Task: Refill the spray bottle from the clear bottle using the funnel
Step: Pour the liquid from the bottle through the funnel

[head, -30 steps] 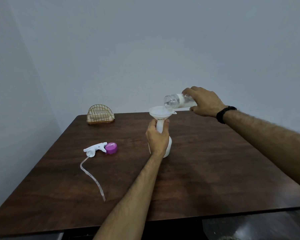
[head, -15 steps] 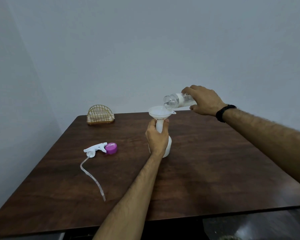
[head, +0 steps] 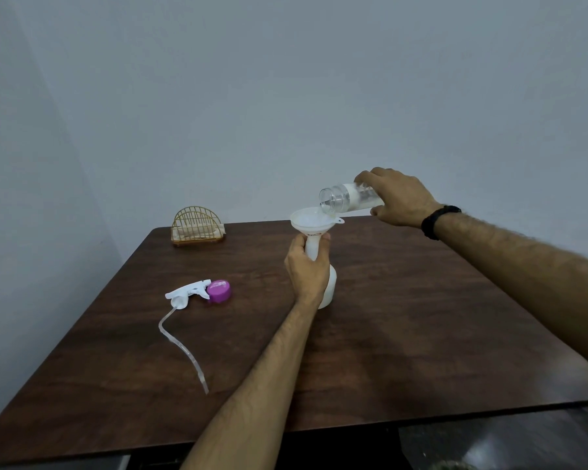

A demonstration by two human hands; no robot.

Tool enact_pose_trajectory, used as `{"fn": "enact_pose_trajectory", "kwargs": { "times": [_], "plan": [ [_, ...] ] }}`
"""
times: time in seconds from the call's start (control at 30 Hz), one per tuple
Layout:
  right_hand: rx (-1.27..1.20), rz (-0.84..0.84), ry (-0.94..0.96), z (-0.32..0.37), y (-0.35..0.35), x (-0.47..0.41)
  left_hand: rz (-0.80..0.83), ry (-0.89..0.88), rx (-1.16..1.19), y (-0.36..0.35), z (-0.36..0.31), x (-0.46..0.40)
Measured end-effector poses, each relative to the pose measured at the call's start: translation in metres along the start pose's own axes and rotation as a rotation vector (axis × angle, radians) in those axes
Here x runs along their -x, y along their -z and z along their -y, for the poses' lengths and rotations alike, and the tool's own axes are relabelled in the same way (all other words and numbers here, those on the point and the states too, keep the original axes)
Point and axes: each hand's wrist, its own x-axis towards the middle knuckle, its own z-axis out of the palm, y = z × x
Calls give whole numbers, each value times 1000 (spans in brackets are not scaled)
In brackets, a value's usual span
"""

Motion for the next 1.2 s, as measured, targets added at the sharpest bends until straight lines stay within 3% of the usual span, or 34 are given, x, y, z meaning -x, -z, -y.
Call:
{"fn": "enact_pose_trajectory", "kwargs": {
  "times": [1.2],
  "plan": [
    [47,-62,50,3,7,-1,44,-3,-32,5,1,-3]
  ]
}}
